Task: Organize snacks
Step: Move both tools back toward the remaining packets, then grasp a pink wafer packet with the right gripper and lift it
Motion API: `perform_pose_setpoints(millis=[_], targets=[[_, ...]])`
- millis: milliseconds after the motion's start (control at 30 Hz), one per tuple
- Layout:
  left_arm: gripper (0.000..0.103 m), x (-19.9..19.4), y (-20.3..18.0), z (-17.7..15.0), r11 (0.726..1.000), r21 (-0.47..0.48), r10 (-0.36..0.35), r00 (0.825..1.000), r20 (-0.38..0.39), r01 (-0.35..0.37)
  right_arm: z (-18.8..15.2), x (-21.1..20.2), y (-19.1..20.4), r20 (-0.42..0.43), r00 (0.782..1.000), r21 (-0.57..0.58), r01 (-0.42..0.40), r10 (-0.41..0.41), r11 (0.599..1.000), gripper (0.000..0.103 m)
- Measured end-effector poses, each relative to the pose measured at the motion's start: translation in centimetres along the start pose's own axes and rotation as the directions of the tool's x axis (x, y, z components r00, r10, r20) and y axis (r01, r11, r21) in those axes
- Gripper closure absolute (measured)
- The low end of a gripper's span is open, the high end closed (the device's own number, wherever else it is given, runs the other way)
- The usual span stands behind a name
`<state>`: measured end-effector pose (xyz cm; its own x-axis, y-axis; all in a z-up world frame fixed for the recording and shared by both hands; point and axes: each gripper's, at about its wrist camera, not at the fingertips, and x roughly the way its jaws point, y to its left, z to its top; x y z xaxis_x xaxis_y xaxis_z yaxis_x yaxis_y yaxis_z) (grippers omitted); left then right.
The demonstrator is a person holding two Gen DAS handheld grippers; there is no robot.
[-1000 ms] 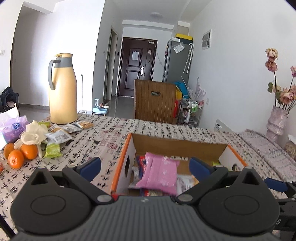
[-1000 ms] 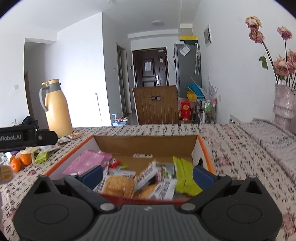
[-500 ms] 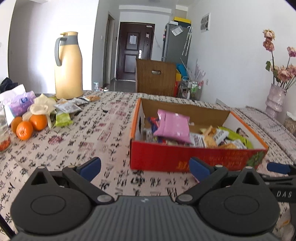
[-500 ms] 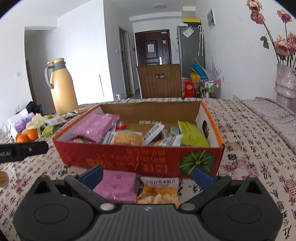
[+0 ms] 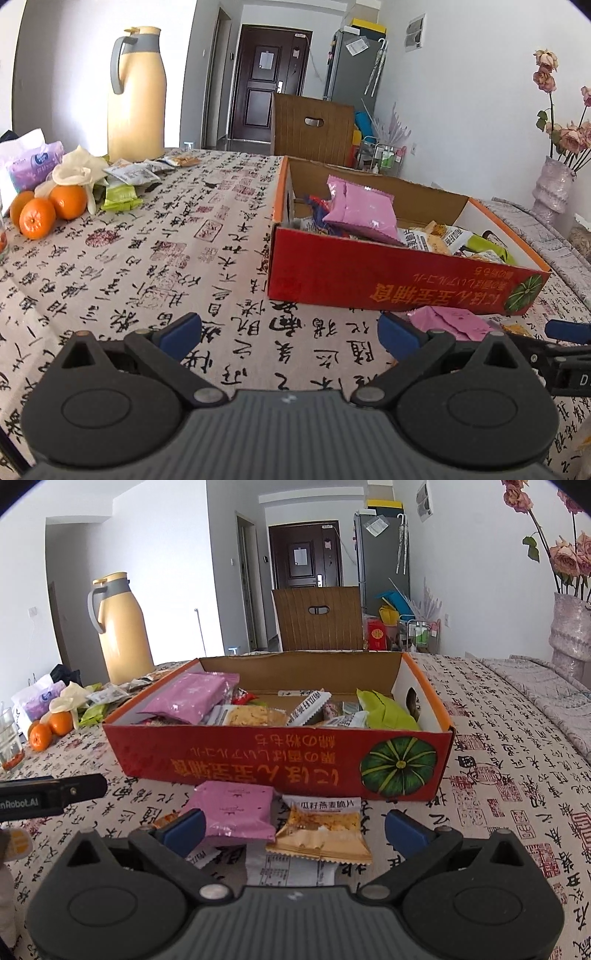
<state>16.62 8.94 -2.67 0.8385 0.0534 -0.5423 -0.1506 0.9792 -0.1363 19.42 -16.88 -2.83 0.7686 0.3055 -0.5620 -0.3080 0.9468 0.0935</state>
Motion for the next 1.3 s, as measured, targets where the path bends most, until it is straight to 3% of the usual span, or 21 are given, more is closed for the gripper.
perform_pose_setpoints(millis=[300, 567, 800, 933, 1300], targets=[[0.000, 0.1, 0.1, -0.1, 1.000, -0.010, -0.010, 1.000, 0.000, 0.010, -0.1, 0.4, 0.6, -0.008, 1.000, -0.005, 0.000, 0.000, 1.000, 0.000], [0.000, 0.1, 0.2, -0.2, 1.000, -0.013, -0.013, 1.000, 0.002, 0.013, 2.0, 1.2, 2.7, 0.016, 0.999, -0.042, -0.046, 0.046, 0.998, 0.001], [0.000, 0.2, 0.1, -0.2, 1.000, -0.012, -0.021, 1.000, -0.003, 0.021, 2.5, 4.1, 3.8, -0.083, 0.996, -0.038, -0.048, 0.045, 0.998, 0.031], [0.000, 0.4, 0.3, -0.2, 0.999, -0.023, -0.032, 0.999, -0.011, 0.032, 1.9, 4.9, 3.9, -0.118, 0.992, -0.031, -0.049, 0.045, 0.998, 0.040], [0.000, 0.6, 0.5, -0.2, 0.999, -0.032, -0.039, 0.999, -0.023, 0.039, 1.6, 3.5, 3.5, -0.077, 0.996, -0.009, -0.044, 0.044, 0.999, 0.042]])
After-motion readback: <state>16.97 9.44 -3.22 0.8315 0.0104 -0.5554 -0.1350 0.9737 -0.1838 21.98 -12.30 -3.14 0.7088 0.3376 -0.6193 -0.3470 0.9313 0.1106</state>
